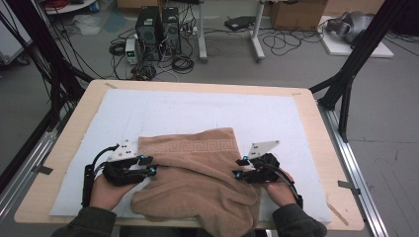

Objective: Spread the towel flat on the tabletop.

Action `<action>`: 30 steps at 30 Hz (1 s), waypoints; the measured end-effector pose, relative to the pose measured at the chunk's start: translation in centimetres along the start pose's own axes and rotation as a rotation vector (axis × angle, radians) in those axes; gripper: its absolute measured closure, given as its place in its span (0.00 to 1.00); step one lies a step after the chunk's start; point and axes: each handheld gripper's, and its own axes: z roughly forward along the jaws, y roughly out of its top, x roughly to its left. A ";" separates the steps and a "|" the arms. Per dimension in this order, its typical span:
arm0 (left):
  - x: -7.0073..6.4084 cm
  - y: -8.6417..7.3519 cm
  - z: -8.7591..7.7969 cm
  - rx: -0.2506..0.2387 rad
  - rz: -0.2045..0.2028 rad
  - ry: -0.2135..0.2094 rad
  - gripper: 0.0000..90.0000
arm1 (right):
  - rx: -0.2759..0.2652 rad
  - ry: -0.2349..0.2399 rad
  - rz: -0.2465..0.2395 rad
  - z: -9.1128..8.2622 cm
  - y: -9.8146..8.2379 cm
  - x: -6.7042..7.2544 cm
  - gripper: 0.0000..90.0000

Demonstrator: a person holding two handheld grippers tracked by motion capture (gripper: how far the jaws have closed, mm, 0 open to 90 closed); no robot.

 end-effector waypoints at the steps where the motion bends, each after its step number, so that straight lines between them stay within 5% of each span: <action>1: 0.2 0.0 0.3 0.003 0.004 0.019 0.68 | 0.019 0.005 -0.004 0.5 0.0 -0.1 0.68; 5: 0.9 -0.2 2.4 0.091 0.006 0.067 0.62 | 0.041 0.023 -0.036 1.3 -0.2 -0.1 0.84; 6: 1.3 -0.3 3.4 0.128 -0.006 0.047 0.67 | 0.047 0.034 -0.044 1.0 -0.2 0.0 0.94; 9: 1.1 -0.4 4.3 0.152 0.008 0.021 0.90 | 0.054 0.027 -0.047 0.5 -0.5 0.3 0.96; 12: 0.9 -0.3 4.5 0.147 0.012 0.010 0.98 | 0.040 0.017 -0.037 -0.8 -1.2 0.9 0.96; 21: 0.3 0.1 4.5 0.118 0.005 -0.026 0.94 | 0.057 0.006 -0.044 -3.9 -3.7 4.1 0.94; 25: 0.6 0.8 3.9 0.079 -0.007 -0.022 0.84 | -0.007 0.009 0.003 -4.4 -3.5 3.2 0.77; 27: 1.0 1.2 3.8 0.066 -0.020 -0.016 0.79 | -0.020 0.000 0.008 -4.5 -3.3 2.8 0.76; 30: 1.9 1.9 3.8 0.047 -0.034 0.001 0.75 | -0.057 -0.041 0.039 -4.6 -2.0 0.8 0.68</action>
